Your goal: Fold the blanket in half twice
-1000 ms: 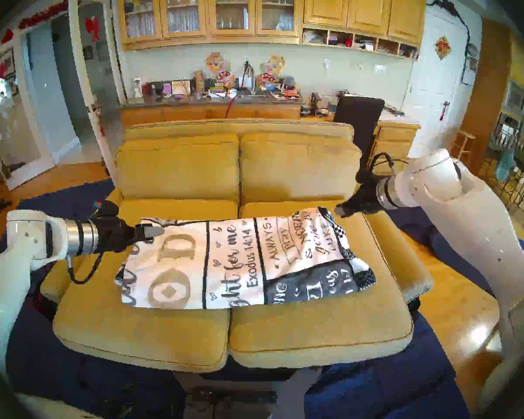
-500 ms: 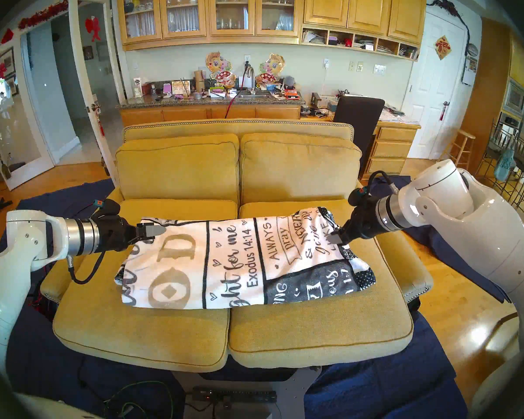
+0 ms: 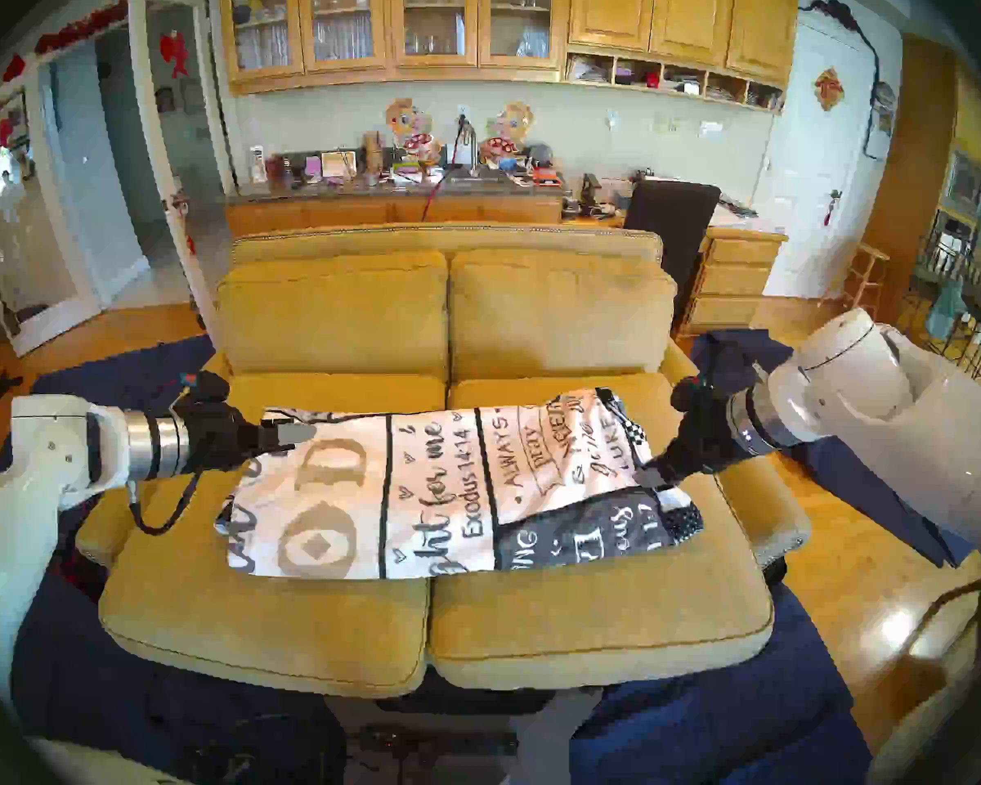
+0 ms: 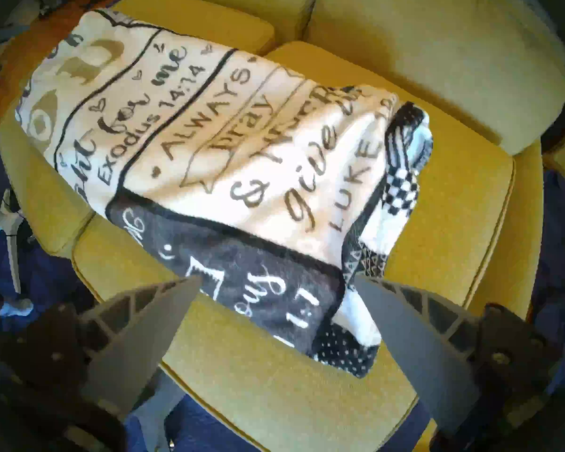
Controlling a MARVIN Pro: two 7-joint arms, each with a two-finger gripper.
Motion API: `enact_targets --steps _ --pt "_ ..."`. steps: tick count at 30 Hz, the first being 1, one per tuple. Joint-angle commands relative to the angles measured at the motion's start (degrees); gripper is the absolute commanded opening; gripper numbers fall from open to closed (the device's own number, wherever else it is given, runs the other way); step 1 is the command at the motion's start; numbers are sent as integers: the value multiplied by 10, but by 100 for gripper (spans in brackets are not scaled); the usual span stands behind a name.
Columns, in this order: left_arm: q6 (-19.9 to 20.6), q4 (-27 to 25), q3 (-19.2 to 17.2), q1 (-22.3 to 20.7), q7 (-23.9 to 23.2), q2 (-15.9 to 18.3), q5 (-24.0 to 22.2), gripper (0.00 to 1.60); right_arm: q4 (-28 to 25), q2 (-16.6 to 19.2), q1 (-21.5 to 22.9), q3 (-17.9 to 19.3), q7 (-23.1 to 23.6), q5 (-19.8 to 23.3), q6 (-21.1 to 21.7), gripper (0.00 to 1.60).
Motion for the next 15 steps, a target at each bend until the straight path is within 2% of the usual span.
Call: enact_targets --steps 1,15 --pt "-11 -19 -23 3 -8 0 3 160 14 30 -16 34 2 13 -1 160" --pt "-9 -52 -50 35 -19 -4 14 160 41 42 -61 45 28 48 -31 160"
